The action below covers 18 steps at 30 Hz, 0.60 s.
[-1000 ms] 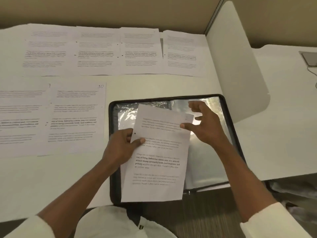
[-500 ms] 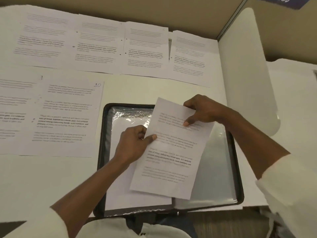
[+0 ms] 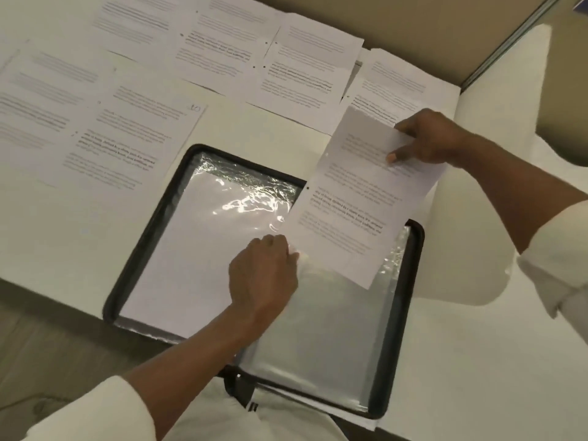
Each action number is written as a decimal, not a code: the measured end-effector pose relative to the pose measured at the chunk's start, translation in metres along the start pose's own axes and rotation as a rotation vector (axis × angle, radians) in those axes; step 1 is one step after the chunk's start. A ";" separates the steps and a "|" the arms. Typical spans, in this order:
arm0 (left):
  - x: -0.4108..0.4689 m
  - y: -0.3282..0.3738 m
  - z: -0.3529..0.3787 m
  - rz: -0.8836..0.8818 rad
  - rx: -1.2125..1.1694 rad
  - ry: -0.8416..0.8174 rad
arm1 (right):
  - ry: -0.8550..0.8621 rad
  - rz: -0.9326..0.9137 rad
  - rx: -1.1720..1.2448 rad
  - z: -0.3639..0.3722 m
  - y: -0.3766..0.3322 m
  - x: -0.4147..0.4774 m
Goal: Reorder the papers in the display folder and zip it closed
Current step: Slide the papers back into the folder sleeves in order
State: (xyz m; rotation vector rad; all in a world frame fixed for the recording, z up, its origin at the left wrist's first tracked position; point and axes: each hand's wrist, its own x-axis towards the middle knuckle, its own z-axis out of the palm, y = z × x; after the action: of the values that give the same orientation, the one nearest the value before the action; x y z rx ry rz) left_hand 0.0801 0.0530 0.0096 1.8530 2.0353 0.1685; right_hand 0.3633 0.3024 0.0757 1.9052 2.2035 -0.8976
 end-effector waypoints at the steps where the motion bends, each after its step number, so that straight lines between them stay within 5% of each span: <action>1: -0.007 0.014 0.009 0.026 0.025 0.016 | 0.015 -0.016 0.004 -0.004 0.007 0.002; 5: -0.024 0.068 0.043 0.134 0.088 0.020 | 0.052 -0.024 0.011 -0.021 0.030 0.006; 18: -0.015 0.154 0.098 0.014 0.168 -0.197 | 0.102 -0.096 -0.091 -0.079 0.054 0.025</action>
State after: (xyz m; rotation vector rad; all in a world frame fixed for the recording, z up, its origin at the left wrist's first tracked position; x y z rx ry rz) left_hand 0.2593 0.0412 -0.0260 1.8988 1.9525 -0.1800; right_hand 0.4317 0.3652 0.1095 1.8579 2.3674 -0.7139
